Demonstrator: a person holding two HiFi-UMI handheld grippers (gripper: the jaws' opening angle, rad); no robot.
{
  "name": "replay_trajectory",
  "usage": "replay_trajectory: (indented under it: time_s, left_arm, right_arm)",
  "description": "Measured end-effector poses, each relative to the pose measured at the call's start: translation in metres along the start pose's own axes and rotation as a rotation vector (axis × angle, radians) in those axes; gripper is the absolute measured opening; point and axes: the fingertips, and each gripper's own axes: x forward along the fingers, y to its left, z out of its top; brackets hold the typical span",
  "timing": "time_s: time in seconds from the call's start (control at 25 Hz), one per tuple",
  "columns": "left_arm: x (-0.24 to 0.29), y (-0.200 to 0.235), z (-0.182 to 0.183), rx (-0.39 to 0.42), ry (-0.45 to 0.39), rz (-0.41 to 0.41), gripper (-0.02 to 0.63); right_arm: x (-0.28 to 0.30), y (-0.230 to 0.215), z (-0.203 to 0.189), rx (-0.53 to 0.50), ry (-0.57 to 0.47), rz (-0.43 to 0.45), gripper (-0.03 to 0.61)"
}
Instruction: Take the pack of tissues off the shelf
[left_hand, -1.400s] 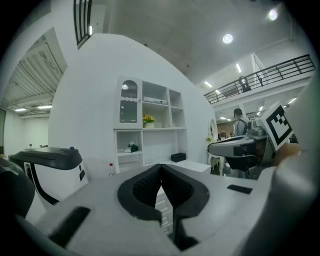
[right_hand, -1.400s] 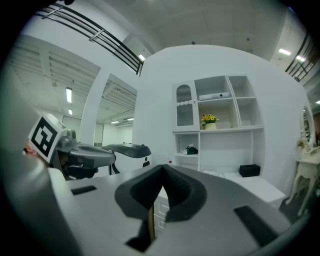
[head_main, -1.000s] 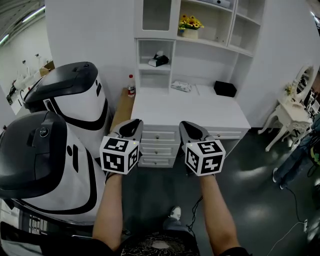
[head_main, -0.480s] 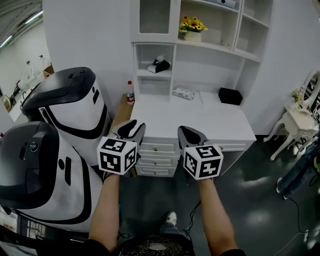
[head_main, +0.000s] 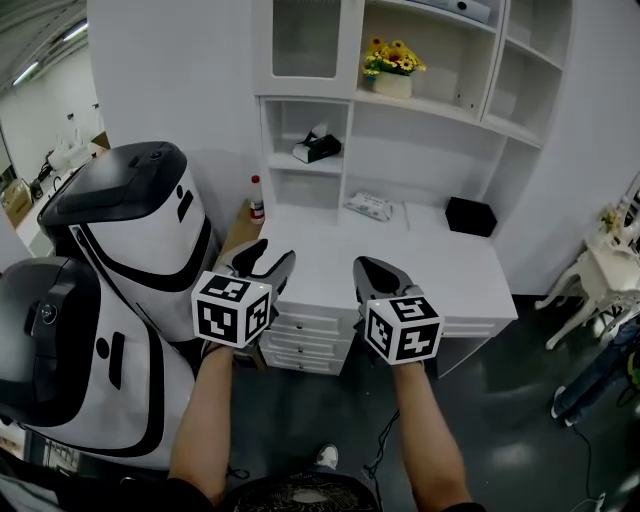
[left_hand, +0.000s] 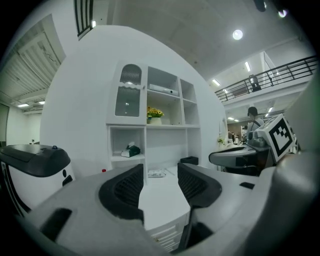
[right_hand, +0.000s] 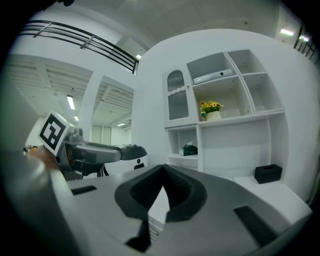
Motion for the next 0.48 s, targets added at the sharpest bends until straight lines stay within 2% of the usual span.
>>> replay_trajectory:
  time_s: [0.24,0.48]
  left_arm:
    - [0.037,0.004,0.012,0.022,-0.007,0.026,0.249]
    - [0.067,0.0,0.01,0.063,0.029,0.035,0.27]
  right_arm:
    - [0.021,-0.037,0.005,0.003,-0.002,0.027,0.005]
    - [0.038,-0.06,0.005,0.006,-0.001,0.059,0.005]
